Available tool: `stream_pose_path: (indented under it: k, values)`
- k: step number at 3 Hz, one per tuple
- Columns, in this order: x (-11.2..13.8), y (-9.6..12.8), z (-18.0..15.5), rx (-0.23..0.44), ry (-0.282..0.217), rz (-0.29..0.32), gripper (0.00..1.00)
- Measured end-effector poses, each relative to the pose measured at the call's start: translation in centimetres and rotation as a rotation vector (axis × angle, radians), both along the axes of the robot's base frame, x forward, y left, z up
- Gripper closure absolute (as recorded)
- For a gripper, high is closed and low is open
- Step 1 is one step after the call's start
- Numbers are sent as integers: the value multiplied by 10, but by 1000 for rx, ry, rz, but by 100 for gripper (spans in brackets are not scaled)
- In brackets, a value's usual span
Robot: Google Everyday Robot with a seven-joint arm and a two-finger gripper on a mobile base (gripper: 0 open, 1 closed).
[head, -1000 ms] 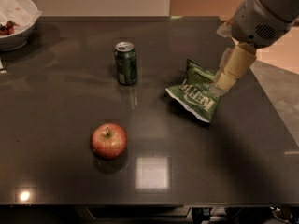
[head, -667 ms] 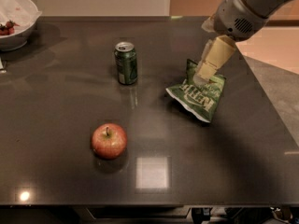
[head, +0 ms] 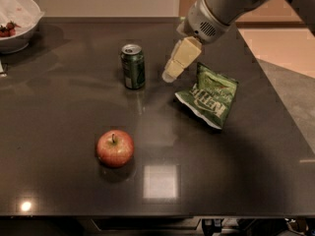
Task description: Move green can near green jalapeno chip bag
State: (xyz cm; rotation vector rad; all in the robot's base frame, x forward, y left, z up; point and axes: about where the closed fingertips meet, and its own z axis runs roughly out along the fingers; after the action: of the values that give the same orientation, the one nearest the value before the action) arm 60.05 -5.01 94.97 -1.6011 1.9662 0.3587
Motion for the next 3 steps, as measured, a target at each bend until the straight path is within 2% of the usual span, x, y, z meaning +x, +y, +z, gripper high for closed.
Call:
stream_pose_path:
  k: [1,3]
  values:
    - [17,35,-12,48,13,13,0]
    - [52,77,-25,83,19,-2,0]
